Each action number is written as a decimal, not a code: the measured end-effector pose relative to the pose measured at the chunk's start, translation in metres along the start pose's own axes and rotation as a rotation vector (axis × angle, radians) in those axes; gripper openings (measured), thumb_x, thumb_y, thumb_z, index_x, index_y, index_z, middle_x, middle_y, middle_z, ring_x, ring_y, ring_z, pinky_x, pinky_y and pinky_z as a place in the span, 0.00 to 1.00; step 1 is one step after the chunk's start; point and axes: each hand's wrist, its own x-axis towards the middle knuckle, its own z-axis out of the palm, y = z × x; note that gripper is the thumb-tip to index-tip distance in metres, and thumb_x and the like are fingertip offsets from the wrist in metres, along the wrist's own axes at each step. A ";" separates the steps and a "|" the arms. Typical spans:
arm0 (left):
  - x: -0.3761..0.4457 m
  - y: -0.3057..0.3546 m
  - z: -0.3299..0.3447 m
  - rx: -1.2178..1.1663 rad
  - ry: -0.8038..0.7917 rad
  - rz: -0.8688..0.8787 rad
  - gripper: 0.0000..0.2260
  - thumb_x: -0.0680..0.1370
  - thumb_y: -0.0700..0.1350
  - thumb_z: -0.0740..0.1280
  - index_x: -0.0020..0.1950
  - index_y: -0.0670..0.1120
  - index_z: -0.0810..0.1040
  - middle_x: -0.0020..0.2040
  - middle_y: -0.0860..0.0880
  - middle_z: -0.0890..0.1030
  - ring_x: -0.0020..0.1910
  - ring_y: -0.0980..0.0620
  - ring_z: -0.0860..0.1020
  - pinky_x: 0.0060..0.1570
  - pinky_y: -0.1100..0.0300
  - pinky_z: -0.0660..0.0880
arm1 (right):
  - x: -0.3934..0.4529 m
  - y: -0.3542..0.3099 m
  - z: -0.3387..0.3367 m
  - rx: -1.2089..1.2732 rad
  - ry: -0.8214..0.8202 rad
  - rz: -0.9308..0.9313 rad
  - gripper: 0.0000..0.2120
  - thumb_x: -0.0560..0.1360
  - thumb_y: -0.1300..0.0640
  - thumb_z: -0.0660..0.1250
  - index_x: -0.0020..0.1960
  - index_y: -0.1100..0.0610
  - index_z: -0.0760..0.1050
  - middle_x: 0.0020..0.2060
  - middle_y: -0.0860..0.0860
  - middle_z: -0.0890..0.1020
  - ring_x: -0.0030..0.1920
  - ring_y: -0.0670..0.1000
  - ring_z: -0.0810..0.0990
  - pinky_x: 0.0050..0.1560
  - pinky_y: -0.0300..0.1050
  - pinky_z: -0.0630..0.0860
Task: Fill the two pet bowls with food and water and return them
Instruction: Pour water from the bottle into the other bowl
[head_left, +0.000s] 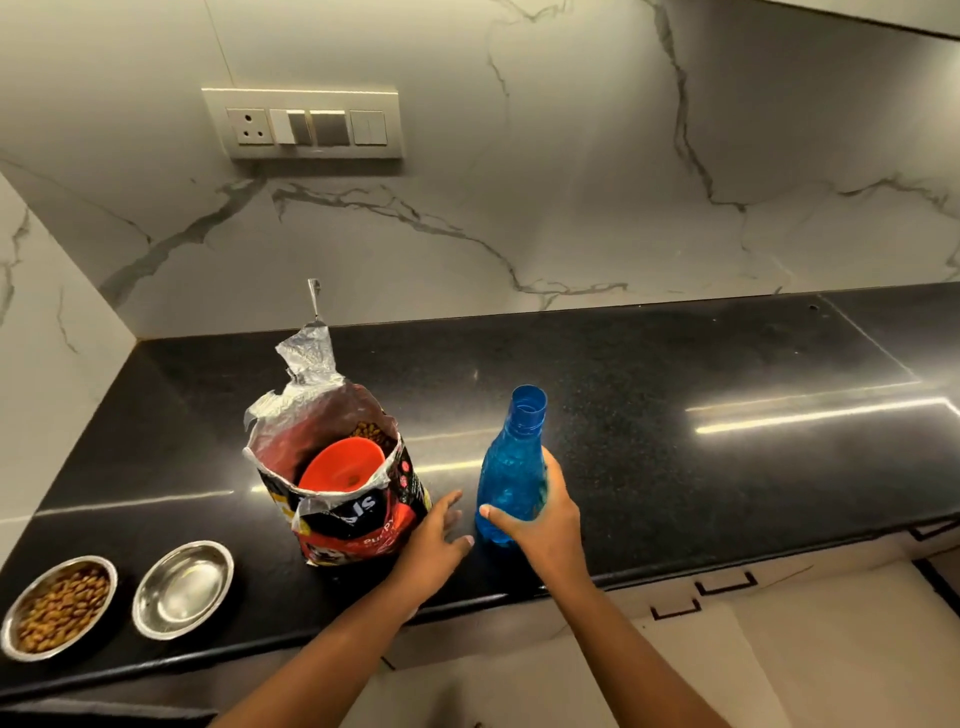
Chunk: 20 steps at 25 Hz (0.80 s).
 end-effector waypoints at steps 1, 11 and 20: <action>-0.002 -0.001 0.000 -0.003 0.001 -0.007 0.30 0.78 0.36 0.66 0.77 0.49 0.60 0.75 0.42 0.68 0.73 0.49 0.68 0.68 0.57 0.67 | -0.005 0.011 0.004 -0.014 -0.012 0.047 0.47 0.61 0.43 0.82 0.74 0.48 0.64 0.64 0.44 0.79 0.63 0.43 0.78 0.64 0.44 0.76; -0.045 -0.048 -0.033 -0.064 0.040 -0.079 0.19 0.78 0.37 0.66 0.68 0.48 0.71 0.60 0.45 0.80 0.57 0.54 0.79 0.53 0.66 0.75 | -0.049 0.031 0.060 -0.118 -0.187 0.123 0.12 0.70 0.49 0.78 0.49 0.53 0.79 0.35 0.49 0.82 0.37 0.46 0.81 0.45 0.47 0.81; -0.119 -0.134 -0.154 -0.370 0.264 -0.200 0.10 0.78 0.39 0.67 0.58 0.46 0.79 0.49 0.45 0.87 0.51 0.48 0.84 0.54 0.52 0.78 | -0.090 -0.035 0.180 -0.071 -0.577 0.056 0.09 0.74 0.58 0.74 0.47 0.46 0.77 0.32 0.49 0.82 0.31 0.45 0.83 0.38 0.42 0.81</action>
